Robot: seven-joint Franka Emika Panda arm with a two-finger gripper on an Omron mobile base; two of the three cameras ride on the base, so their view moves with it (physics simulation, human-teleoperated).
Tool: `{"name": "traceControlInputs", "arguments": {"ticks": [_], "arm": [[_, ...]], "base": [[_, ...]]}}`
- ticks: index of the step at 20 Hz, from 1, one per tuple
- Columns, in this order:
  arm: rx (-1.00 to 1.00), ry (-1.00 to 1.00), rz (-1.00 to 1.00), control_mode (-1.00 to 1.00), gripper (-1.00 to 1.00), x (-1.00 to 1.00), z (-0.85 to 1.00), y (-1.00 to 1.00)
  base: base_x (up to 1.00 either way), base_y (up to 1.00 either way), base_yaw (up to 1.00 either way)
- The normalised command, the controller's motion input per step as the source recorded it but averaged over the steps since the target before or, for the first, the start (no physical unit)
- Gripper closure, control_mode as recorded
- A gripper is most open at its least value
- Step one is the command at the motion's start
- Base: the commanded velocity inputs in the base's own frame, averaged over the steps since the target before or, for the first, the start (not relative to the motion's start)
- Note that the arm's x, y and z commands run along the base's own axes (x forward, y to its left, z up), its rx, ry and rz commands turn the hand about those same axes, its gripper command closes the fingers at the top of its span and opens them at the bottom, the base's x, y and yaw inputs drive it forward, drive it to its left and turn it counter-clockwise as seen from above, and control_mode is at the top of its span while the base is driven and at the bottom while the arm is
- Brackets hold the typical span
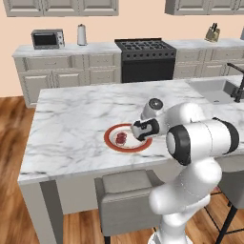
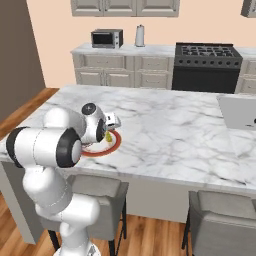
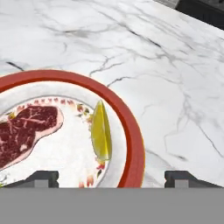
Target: Take the cheese, steak, and lemon wedge from the fridge and place them on the plate on the dining counter to create an appetizer plate.
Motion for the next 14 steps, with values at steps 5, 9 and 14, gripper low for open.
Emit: {"name": "traceControlInputs", "arguments": {"ticks": [5, 9, 14], "arm": [[0.28, -0.1, -0.19, -1.0, -1.0, -0.8, 1.0, -0.37], [0.28, 0.03, -0.44, -1.0, -1.0, -1.0, 1.0, -0.02], [0.19, 0.11, -0.34, -1.0, -1.0, -1.0, 1.0, -0.02]], "base": [[0.0, 0.0, 0.0], [0.0, 0.0, 0.0], [0.0, 0.0, 0.0]]}}
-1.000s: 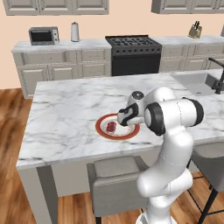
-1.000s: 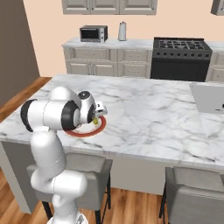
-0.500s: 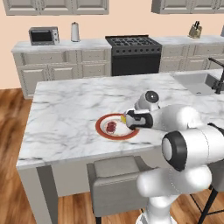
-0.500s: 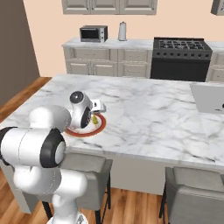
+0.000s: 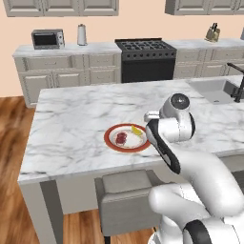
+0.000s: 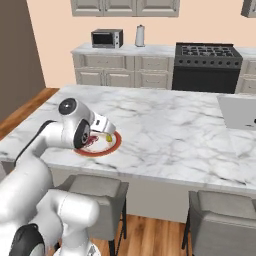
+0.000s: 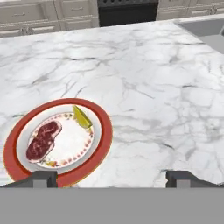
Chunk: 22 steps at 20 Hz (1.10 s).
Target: Take the cheese, steak, and lemon wedge from the fridge and place them on the plate on the dining counter to create an appetizer plate.
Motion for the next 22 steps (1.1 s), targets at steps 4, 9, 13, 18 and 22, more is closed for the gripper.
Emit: {"name": "traceControlInputs", "arguments": {"ticks": [4, 9, 13, 18, 22], "arm": [[0.05, -0.01, 0.04, -1.0, -1.0, -1.0, 0.89, 0.0], [0.0, -0.1, 0.29, -1.0, -1.0, -1.0, 0.22, -0.01], [0.0, 0.0, 0.3, -1.0, -1.0, -0.88, 0.07, 0.0], [0.0, 0.0, 0.04, -1.0, -1.0, -0.22, 0.4, 0.04], [0.0, 0.0, 0.0, 1.0, -1.0, 0.0, 0.0, 0.0]], "base": [[0.0, 0.0, 0.0], [0.0, 0.0, 0.0], [0.0, 0.0, 0.0], [0.0, 0.0, 0.0], [-0.46, -0.14, -0.04]]}}
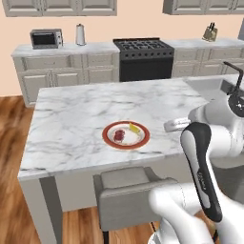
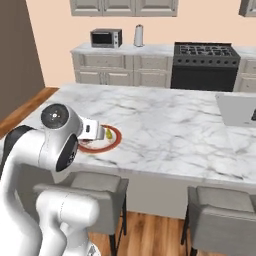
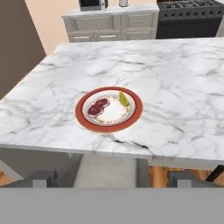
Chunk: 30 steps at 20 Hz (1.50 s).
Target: Take the cheese, steak, and lemon wedge from the fridge and place them on the plate on the dining counter to create an appetizer plate.
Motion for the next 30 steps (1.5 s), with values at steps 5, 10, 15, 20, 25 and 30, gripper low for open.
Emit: {"name": "traceControlInputs", "arguments": {"ticks": [5, 10, 15, 20, 25, 30], "arm": [[0.0, 0.0, 0.0, 1.0, -1.0, 0.0, 0.0, 0.0], [0.0, 0.0, 0.0, 1.0, -1.0, 0.0, 0.0, 0.0], [0.0, 0.0, 0.0, 1.0, -1.0, 0.0, 0.0, 0.0], [0.0, 0.0, 0.0, 1.0, -1.0, 0.0, 0.0, 0.0], [0.0, 0.0, 0.0, 1.0, -1.0, 0.0, 0.0, 0.0], [0.0, 0.0, 0.0, 1.0, -1.0, 0.0, 0.0, 0.0]], "base": [[-0.57, -0.21, -0.61], [0.11, -0.24, -0.9], [0.15, -0.19, -0.93], [0.14, -0.21, -0.93], [0.2, -0.38, -0.88], [0.5, -0.58, -0.66]]}}
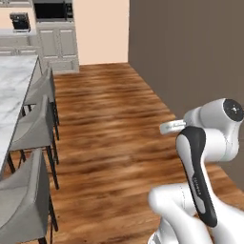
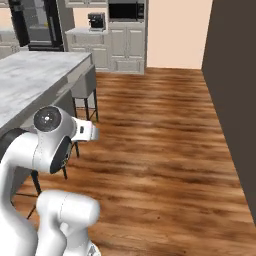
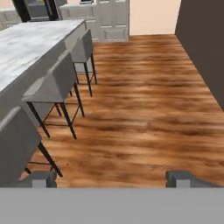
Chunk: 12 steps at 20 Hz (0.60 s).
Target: Take the cheese, steak, and lemon wedge from the fridge and place them on the plate on the dining counter to create an appetizer plate.
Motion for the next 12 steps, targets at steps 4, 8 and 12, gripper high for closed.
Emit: {"name": "traceControlInputs", "arguments": {"ticks": [4, 8, 12], "arm": [[0.0, 0.0, 0.0, 1.0, -1.0, 0.0, 0.0, 0.0], [0.0, 0.0, 0.0, 1.0, -1.0, 0.0, 0.0, 0.0], [0.0, 0.0, 0.0, 1.0, -1.0, 0.0, 0.0, 0.0]], "base": [[0.97, 0.0, -0.1], [1.0, 0.02, 0.0], [1.0, 0.03, 0.0]]}}
